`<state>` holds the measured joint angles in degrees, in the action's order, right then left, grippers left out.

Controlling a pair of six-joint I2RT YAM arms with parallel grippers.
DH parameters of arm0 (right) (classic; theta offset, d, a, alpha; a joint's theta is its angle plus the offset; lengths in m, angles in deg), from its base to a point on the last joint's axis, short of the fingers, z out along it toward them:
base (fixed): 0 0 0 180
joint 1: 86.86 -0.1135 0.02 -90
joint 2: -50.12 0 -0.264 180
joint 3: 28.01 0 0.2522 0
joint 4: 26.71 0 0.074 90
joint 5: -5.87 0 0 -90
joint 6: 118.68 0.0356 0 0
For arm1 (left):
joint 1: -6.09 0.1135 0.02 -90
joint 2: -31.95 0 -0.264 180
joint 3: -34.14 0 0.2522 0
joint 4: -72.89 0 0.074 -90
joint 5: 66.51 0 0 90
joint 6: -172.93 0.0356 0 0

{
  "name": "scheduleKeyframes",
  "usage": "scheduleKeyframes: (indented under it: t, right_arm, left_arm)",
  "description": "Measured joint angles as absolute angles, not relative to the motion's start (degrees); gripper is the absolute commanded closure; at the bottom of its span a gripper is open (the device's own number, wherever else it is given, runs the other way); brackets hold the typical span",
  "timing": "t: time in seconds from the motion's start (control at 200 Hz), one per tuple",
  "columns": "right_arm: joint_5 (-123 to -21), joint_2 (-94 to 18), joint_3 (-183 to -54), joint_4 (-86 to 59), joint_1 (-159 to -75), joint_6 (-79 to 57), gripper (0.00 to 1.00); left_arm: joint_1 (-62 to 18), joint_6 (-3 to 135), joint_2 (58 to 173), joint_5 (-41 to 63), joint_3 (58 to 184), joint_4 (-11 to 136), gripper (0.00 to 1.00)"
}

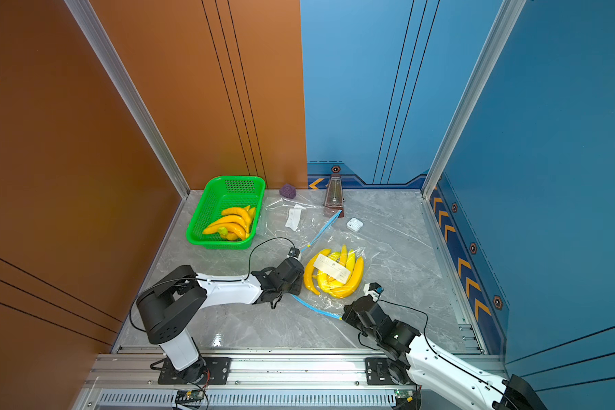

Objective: Open the zip-top bag and take out the banana
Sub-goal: Unzip the zipper on the zipper food storage bag.

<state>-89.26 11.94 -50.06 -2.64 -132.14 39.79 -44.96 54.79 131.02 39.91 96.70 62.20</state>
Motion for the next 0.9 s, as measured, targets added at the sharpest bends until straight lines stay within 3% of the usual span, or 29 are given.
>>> scheduleKeyframes:
  t: [0.14, 0.28, 0.445, 0.631, 0.896]
  right_arm:
    - [-88.5, 11.5, -52.2, 2.0, -129.8, 37.4, 1.0]
    - [-85.5, 11.5, -55.1, 4.3, -125.3, 35.4, 1.0]
    - [-82.3, 11.5, -57.4, 6.7, -123.2, 34.5, 1.0]
    - [-80.1, 11.7, -61.5, 9.1, -123.2, 34.1, 1.0]
    - [-78.2, 11.6, -65.2, 12.2, -122.4, 34.2, 1.0]
  left_arm:
    - [-46.4, 58.4, 122.4, 41.0, 92.7, 62.0, 0.22]
    - [-51.6, 66.6, 111.7, 44.4, 90.0, 62.9, 0.16]
    - [-59.8, 79.0, 108.5, 41.9, 86.0, 73.6, 0.15]
    - [-65.9, 92.7, 116.3, 35.6, 80.8, 88.5, 0.15]
    - [-68.6, 107.2, 128.3, 32.4, 81.4, 105.7, 0.26]
